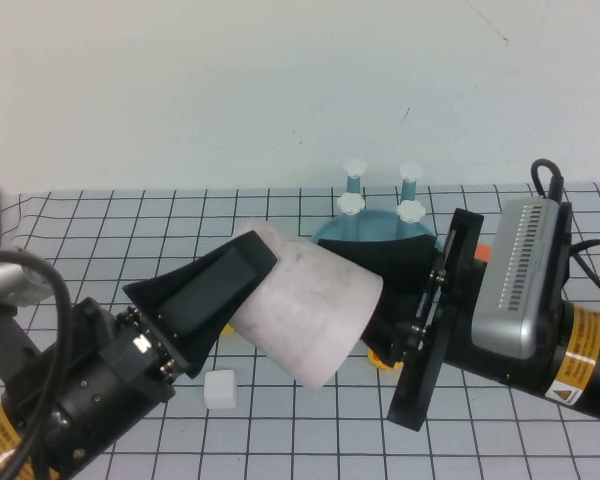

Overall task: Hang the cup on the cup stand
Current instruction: Adjust the cup with two arms, then place the cup on the cup holder

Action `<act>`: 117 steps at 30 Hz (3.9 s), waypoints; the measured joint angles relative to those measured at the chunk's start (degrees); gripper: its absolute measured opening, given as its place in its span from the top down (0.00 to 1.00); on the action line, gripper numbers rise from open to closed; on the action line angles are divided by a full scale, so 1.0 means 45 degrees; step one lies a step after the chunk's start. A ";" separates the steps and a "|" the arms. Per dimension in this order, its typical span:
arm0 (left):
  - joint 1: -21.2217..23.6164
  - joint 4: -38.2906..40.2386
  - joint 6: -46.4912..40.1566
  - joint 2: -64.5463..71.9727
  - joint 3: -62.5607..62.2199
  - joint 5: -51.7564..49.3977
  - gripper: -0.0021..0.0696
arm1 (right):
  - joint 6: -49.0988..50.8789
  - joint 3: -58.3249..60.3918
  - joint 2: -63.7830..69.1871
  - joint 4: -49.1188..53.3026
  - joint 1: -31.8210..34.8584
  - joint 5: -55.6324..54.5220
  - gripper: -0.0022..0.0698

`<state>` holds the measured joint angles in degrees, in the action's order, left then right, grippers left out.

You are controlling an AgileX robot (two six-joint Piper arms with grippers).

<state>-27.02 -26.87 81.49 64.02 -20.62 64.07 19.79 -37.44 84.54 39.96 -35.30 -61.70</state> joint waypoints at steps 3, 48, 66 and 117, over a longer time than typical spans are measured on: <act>0.0000 0.0027 0.0000 0.0000 0.0000 0.0151 0.20 | 0.1132 0.0000 0.0000 0.0182 0.0000 0.0167 0.46; 0.0000 -0.3729 -0.8397 0.0018 -0.4916 -0.5981 0.20 | 1.6451 0.1053 -0.8936 1.3714 0.0000 0.9846 0.96; 0.0000 -0.3730 -0.9571 0.0030 -0.4925 -0.8826 0.20 | 0.1608 0.1031 -0.9309 0.3112 0.0000 2.4906 0.96; 0.0000 -0.0880 -1.2938 0.0209 -0.8041 -0.6948 0.20 | -0.2072 0.1054 -1.4535 -0.7270 0.0000 2.6083 0.97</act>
<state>-27.02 -30.83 23.27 64.96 -56.80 32.81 10.46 -32.70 19.14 7.24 -35.30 55.68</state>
